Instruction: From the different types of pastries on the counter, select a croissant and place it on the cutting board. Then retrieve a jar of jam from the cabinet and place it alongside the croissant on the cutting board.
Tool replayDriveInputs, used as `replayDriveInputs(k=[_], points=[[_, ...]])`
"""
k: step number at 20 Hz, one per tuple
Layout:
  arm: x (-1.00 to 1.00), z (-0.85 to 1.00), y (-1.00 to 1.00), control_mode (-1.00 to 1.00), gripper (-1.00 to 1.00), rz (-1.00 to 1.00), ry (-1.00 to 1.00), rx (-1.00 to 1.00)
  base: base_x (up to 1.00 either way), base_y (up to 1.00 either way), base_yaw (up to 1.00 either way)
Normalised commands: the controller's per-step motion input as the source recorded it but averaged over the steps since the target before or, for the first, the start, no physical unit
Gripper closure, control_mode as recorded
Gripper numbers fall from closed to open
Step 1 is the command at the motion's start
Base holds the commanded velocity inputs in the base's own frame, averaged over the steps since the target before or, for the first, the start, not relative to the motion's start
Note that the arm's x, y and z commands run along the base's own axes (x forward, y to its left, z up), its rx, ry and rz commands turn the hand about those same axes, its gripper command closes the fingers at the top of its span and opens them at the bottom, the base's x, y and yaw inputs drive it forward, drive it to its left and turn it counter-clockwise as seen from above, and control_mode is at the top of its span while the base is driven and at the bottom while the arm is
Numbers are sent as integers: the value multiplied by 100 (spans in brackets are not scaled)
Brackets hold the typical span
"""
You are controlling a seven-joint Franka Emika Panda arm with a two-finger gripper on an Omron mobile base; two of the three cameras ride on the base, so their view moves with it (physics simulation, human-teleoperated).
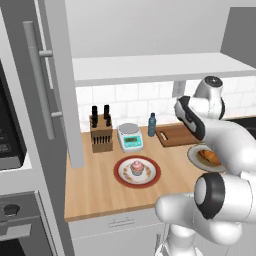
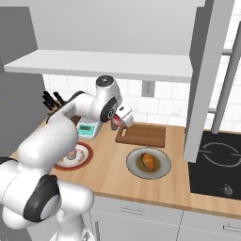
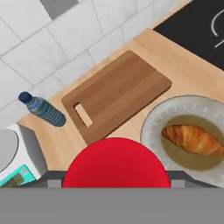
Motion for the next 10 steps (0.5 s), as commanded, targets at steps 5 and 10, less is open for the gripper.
replayDriveInputs(k=[5, 10], points=[[0, -92, 20, -100, 100, 0, 3, -23, 0, 0, 0], [15, -20, -8, -100, 100, 0, -4, 1, 0, 0, 0]])
